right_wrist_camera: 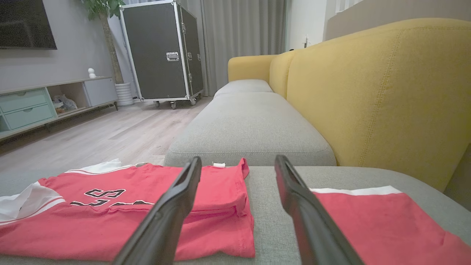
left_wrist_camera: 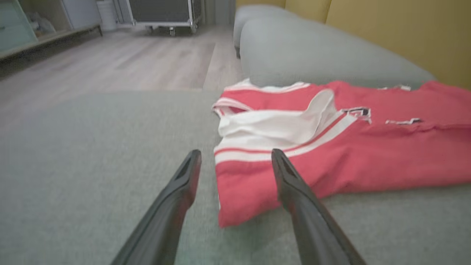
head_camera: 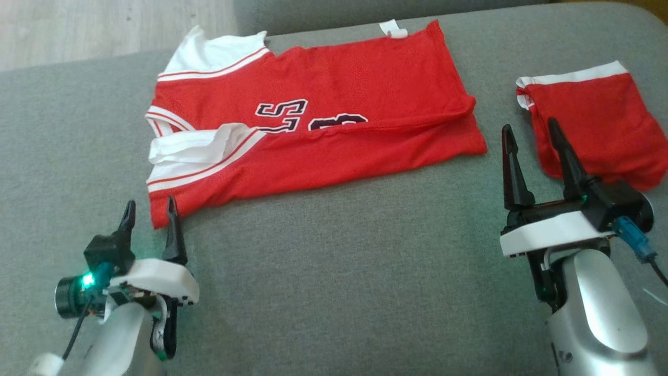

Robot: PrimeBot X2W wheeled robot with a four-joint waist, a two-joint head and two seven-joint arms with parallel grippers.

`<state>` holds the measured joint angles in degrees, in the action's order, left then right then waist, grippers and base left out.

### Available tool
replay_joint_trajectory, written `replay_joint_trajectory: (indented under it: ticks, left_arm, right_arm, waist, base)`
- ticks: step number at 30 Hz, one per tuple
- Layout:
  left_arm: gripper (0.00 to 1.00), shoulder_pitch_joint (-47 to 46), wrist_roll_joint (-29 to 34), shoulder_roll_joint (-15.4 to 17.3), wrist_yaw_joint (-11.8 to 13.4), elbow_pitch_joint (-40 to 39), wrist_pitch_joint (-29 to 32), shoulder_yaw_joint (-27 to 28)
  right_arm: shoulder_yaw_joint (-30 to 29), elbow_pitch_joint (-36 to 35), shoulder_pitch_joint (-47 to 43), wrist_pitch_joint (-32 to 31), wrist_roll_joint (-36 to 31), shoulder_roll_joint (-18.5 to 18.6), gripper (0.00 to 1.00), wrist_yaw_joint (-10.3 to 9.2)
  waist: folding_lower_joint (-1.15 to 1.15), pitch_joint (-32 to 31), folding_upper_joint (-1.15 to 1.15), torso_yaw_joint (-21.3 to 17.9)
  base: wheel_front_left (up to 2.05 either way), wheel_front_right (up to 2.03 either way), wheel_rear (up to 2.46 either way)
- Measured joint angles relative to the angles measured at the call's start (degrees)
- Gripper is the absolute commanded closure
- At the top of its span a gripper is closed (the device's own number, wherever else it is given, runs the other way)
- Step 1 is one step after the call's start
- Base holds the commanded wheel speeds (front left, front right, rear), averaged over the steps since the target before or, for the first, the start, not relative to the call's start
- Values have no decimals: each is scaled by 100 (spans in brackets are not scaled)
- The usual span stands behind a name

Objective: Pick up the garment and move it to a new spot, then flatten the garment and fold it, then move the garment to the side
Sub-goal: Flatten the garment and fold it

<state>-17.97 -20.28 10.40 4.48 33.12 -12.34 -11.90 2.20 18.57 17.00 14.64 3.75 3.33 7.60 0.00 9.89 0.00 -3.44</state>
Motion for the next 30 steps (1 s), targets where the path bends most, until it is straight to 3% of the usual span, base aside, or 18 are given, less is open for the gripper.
replay_joint_trajectory:
  ticks: [9,15,16,17,18,22,30]
  left_arm:
    - [0,-716,-42,68,7,1267,434,19]
    - [0,-1062,-43,196,-36,1618,658,10]
    - [12,-1117,-44,208,-52,1671,702,5]
    - [65,-1158,-44,220,-85,1705,737,-8]
    - [100,-1191,-45,229,-122,1730,765,-23]
    - [100,-1276,-100,226,-177,1815,709,-70]
    - [100,-1285,18,191,-154,1427,-88,-153]
  right_arm:
    - [179,-147,21,0,426,-7,0,0]
    - [211,-345,29,0,584,-12,0,0]
    - [214,-390,27,0,584,-12,0,0]
    - [216,-433,25,0,584,-13,0,0]
    - [215,-472,21,0,584,-13,0,0]
    - [196,-498,7,0,584,-13,0,0]
    - [-42,-100,64,-176,204,-15,0,0]
  waist:
    - [0,353,0,-229]
    - [0,495,0,-354]
    - [0,511,0,-371]
    - [0,526,0,-387]
    - [0,537,0,-400]
    - [0,536,0,-408]
    - [0,484,0,-156]
  base:
    - [0,0,0]
    - [0,0,0]
    - [0,0,0]
    - [0,0,0]
    - [0,0,0]
    - [0,0,0]
    - [0,0,0]
